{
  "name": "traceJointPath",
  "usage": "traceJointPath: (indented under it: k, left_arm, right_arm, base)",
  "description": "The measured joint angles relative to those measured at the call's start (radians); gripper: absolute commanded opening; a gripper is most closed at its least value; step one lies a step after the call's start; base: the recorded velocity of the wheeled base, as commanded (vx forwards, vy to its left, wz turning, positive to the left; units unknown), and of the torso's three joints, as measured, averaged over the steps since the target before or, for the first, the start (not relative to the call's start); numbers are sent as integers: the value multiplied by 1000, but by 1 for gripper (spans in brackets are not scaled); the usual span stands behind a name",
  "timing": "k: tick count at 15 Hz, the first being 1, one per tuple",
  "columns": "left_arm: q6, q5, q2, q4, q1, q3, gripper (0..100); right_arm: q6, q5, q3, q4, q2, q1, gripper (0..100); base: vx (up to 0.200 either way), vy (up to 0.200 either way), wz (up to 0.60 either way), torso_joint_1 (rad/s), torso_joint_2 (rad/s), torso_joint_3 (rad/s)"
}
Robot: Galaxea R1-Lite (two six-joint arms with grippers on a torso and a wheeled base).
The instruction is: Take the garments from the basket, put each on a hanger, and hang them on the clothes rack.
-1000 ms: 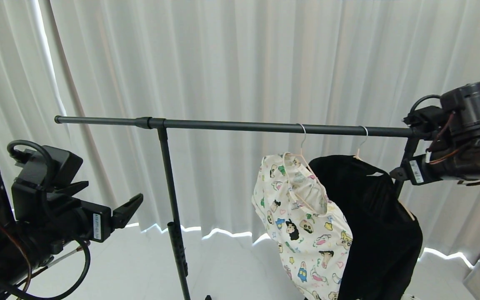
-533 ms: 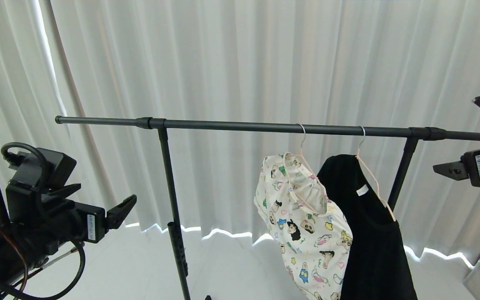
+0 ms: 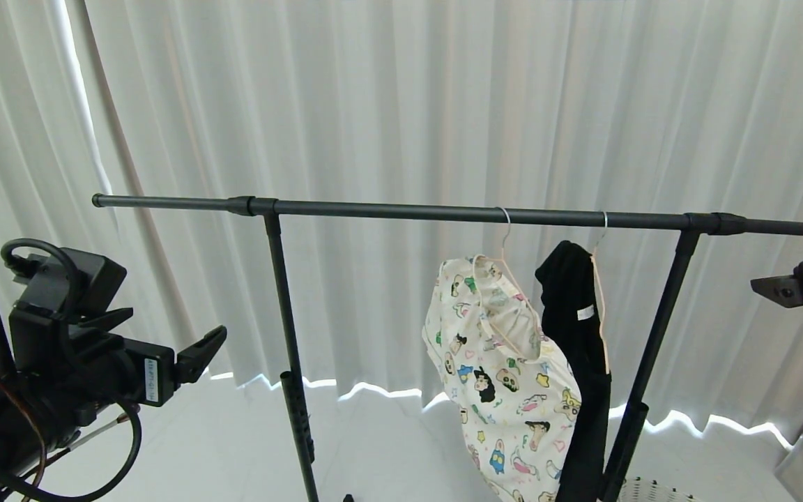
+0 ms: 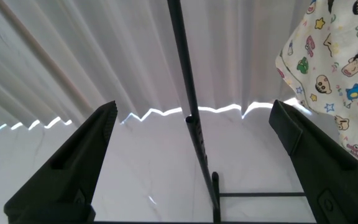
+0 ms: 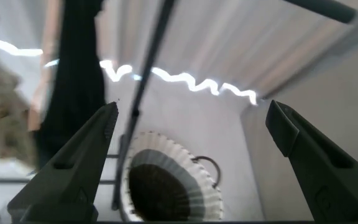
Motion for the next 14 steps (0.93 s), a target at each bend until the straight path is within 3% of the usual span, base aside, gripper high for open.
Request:
traceJointPath:
  k: [9,14]
  left_arm:
    - [0,28,0,0,5,-5,100]
    - [1,29,1,0,5,-1,100]
  right_arm:
    - [-48,-17,41,-52,-18,-70,100]
    - [-62,-17,53,-59,-19,-70,100]
  base:
    - [-200,0,0,2,2,3]
    - [0,40,0,2,0,0]
